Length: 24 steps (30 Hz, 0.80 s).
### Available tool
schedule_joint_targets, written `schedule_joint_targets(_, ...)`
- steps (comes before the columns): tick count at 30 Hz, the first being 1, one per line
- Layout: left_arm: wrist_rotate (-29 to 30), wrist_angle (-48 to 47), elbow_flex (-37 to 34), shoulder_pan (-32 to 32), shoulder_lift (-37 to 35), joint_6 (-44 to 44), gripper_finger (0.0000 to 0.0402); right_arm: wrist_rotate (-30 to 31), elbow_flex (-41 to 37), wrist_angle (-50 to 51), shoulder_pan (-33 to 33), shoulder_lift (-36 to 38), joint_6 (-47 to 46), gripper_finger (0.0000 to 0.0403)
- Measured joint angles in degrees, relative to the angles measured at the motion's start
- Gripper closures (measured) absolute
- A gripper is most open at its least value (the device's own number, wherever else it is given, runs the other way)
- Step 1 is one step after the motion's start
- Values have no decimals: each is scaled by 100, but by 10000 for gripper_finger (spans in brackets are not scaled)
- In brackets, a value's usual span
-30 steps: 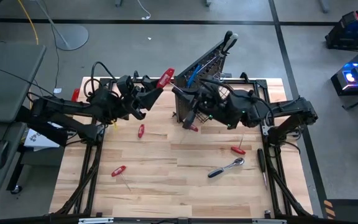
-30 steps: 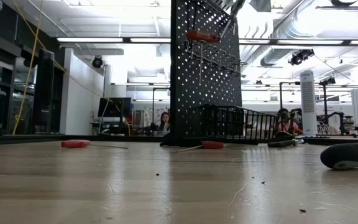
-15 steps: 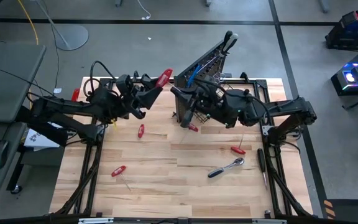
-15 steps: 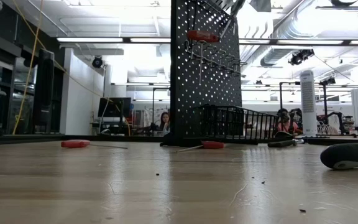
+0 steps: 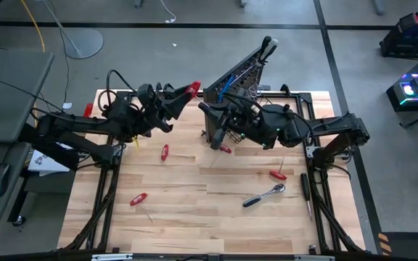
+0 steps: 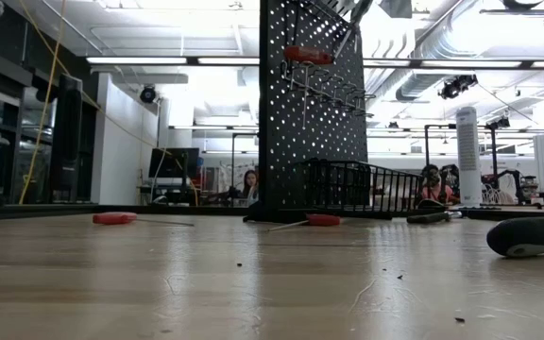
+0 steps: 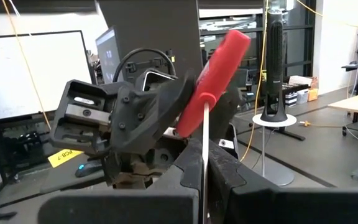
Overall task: Hang tools onto peg board
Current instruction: Hang the red allen wrench on the peg board
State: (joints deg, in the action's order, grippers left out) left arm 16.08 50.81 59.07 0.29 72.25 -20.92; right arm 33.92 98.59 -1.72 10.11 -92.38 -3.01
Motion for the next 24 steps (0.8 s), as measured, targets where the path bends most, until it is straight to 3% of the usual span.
schedule_joint_targets(11,-96,34,0,11,-11,-5,359,53,0,59,-7,0,0,403)
schedule_joint_targets(21,-225,17,0,12,-9,-280,359,-2,0,20,-2,0,-63,403)
schedule_joint_targets(24,-216,12,0,13,-4,-296,322,-90,0,-19,-2,0,-94,403)
